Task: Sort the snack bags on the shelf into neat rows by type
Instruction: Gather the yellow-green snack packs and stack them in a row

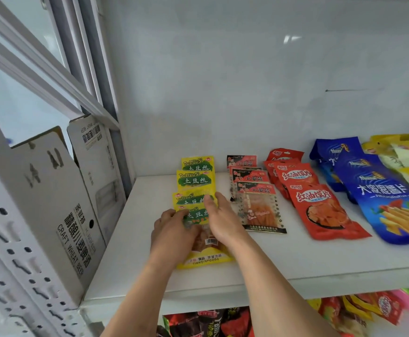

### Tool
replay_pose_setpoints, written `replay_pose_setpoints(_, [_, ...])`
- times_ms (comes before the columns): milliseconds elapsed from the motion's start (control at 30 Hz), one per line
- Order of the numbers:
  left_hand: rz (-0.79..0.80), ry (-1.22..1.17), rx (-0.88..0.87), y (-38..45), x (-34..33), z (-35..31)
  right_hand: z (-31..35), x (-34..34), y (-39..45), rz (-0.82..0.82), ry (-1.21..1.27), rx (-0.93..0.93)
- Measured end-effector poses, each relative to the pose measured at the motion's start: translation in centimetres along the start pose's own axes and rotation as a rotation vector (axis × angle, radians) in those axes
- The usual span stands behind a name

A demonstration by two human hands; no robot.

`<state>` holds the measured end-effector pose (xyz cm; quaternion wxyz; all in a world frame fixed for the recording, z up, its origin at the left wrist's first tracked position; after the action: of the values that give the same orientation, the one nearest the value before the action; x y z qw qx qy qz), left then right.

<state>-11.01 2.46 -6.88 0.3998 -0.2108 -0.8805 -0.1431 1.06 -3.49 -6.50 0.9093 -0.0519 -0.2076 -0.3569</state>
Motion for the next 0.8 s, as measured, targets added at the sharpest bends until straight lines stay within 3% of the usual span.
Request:
replay_pose_setpoints(300, [-0.075,-0.458,0.119,1.3,0.9,-1.6,0.2,0.2,2.0,0.04,-0.129,-0.01])
replay_pose_setpoints(433, [-0.088,-0.477,0.067,2.5,0.4,-2.2,-0.1,0.1,2.9,-0.014,-0.316,-0.038])
replay_pose_setpoints(800, [-0.09,-0.485,0.139,5.4,0.4,-2.1,0.3,-0.7,5.3,-0.002,-0.215,-0.067])
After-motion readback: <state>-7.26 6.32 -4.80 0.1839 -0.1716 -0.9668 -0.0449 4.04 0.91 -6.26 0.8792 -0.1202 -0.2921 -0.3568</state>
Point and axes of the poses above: each hand's wrist, its own y-axis towards the middle knuckle, its own x-axis out of the back of the hand, z = x × y, the point moved 1 cm from there along y, towards the middle knuckle, and after that the axes turned 3 degrees about -z, right-handed, at the moved point
